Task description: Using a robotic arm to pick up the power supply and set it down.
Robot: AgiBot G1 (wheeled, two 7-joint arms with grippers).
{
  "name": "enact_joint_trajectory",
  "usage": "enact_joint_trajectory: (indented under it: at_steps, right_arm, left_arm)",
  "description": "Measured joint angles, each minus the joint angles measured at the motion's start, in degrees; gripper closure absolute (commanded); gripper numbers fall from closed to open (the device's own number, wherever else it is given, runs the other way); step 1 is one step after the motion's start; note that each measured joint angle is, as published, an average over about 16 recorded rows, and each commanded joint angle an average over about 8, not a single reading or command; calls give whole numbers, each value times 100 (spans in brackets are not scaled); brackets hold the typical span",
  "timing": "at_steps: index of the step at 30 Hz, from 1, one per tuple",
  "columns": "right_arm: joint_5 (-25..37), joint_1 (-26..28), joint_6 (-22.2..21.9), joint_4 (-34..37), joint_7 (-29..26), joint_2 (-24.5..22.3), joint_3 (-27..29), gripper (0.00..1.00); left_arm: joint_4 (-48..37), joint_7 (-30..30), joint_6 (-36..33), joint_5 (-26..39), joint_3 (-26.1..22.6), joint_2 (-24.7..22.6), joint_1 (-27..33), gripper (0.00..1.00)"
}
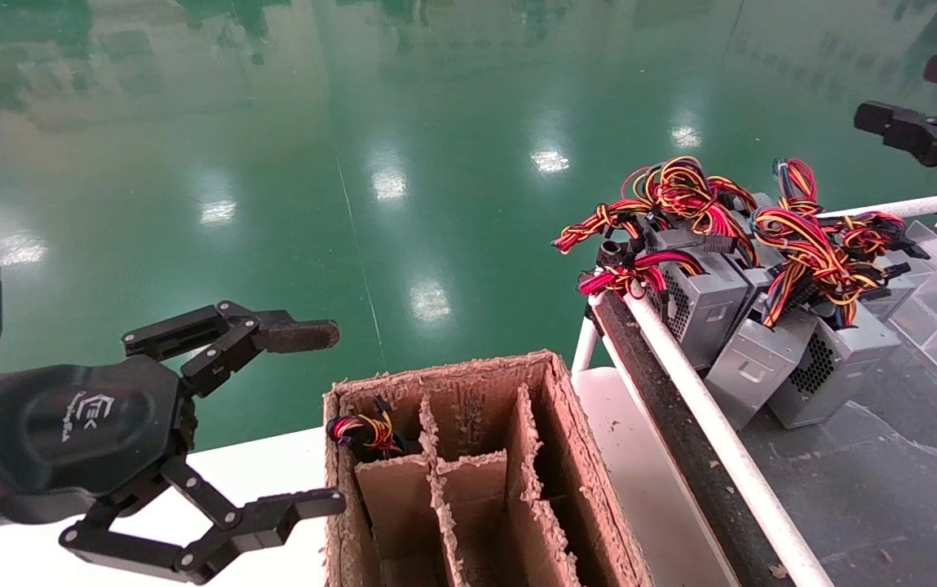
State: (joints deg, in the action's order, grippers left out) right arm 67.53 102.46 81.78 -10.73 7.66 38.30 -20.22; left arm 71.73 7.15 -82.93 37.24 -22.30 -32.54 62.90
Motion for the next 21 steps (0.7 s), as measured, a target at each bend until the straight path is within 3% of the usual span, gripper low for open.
enact_joint_trajectory:
  at_steps: [21]
  right_arm:
    - [-1067,-1700,163,-2613,-766,-136,174,0]
  left_arm:
    - [0,0,0,0,0,0,0,0]
